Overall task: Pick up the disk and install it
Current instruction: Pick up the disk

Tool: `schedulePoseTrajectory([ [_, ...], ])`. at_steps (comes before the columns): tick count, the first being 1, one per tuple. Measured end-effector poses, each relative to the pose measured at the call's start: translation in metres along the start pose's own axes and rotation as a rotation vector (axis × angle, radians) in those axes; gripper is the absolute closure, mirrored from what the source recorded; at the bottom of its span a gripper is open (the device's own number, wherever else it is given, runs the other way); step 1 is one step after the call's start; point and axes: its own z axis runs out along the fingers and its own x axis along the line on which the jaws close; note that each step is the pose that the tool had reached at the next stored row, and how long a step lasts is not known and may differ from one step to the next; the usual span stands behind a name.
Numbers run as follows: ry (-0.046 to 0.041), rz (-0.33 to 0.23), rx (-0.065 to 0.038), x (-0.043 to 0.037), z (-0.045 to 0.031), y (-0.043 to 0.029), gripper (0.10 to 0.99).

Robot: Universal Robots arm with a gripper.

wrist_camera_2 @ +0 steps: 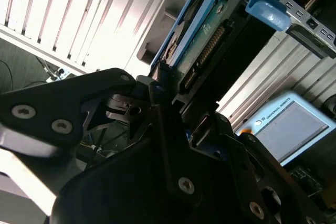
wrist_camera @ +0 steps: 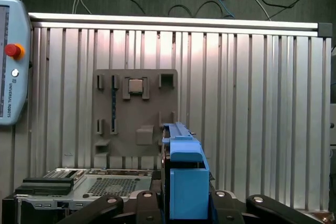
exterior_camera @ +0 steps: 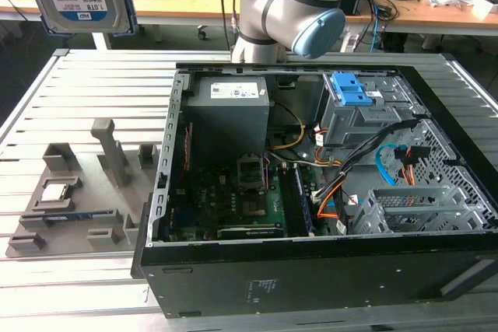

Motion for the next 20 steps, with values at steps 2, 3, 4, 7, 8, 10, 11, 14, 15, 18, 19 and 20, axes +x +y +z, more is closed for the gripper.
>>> schedulePoseTrajectory([
  [2,-0.0001,0.0,0.0,0.0001,0.0038,-0.001,0.722],
  [3,-0.0002,0.0,0.0,0.0001,0.0058,-0.0014,0.722],
  [4,0.0,0.0,0.0,0.0002,0.008,-0.002,0.722],
  [7,0.0001,0.0,0.0,0.0003,0.0136,-0.003,0.722],
  [8,0.0001,0.0,0.0,0.0003,0.0162,-0.0034,0.722],
  [10,0.0002,0.0,0.0,0.0004,0.0186,-0.0039,0.722],
  [11,0.0001,0.0,0.0,0.0004,0.0201,-0.0042,0.722],
  [14,0.0001,0.0,0.0,0.0005,0.0237,-0.0049,0.722],
  [15,0.0002,0.0,0.0,0.0005,0.0246,-0.0051,0.722],
  [18,0.0001,0.0,0.0,0.0006,0.029,-0.0059,0.722],
  [19,0.0002,0.0,0.0,0.0006,0.03,-0.0062,0.722],
  [20,0.0002,0.0,0.0,0.0006,0.0308,-0.0064,0.722],
])
